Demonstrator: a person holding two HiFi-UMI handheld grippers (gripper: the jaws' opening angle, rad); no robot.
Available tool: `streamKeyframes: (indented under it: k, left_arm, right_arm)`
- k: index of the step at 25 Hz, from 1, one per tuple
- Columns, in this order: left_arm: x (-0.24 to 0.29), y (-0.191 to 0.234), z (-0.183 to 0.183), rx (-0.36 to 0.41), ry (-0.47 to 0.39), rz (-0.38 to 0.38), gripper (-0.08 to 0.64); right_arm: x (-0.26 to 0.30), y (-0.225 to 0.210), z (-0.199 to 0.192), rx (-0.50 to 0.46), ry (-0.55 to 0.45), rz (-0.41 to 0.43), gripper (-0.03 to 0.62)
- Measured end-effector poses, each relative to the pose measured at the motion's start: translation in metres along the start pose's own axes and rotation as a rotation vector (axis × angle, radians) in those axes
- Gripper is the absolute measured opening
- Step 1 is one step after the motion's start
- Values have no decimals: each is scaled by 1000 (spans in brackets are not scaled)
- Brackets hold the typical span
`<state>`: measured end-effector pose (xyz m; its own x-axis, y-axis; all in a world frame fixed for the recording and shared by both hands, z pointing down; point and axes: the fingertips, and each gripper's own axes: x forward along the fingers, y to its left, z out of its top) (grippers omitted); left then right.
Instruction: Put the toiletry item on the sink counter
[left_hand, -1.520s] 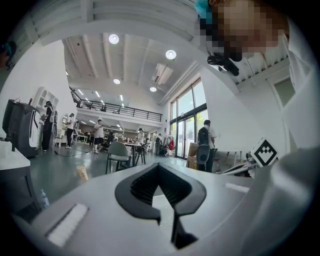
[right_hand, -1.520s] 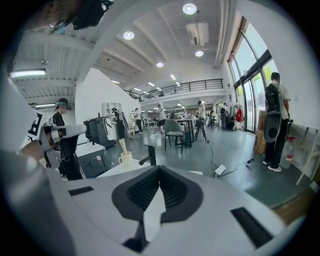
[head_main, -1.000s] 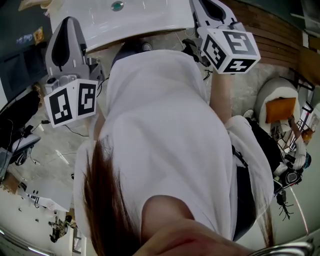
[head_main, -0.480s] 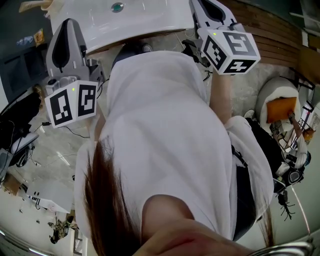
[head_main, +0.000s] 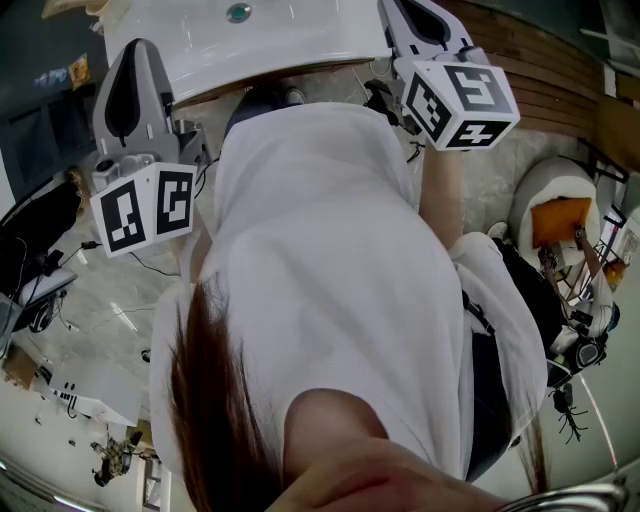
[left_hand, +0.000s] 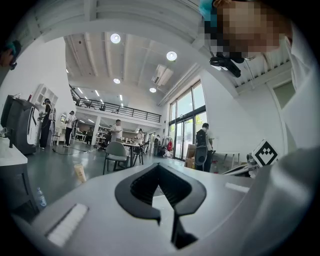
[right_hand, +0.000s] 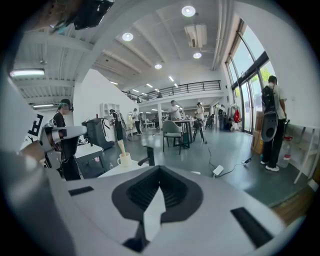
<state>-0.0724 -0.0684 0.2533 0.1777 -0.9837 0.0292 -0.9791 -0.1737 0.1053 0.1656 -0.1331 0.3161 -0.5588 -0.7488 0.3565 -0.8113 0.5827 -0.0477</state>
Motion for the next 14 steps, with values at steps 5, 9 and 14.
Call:
streamKeyframes:
  k: [5, 9, 14]
  left_arm:
    - [-1, 2, 0, -3, 2, 4, 9]
    - [-2, 1, 0, -4, 2, 3, 9]
    - [-1, 1, -1, -5, 0, 1, 9]
  right_arm:
    - [0, 1, 0, 3, 2, 0, 5]
    - [-1, 1, -1, 4, 4, -1, 5]
    - [-1, 0, -2, 2, 4, -5, 5]
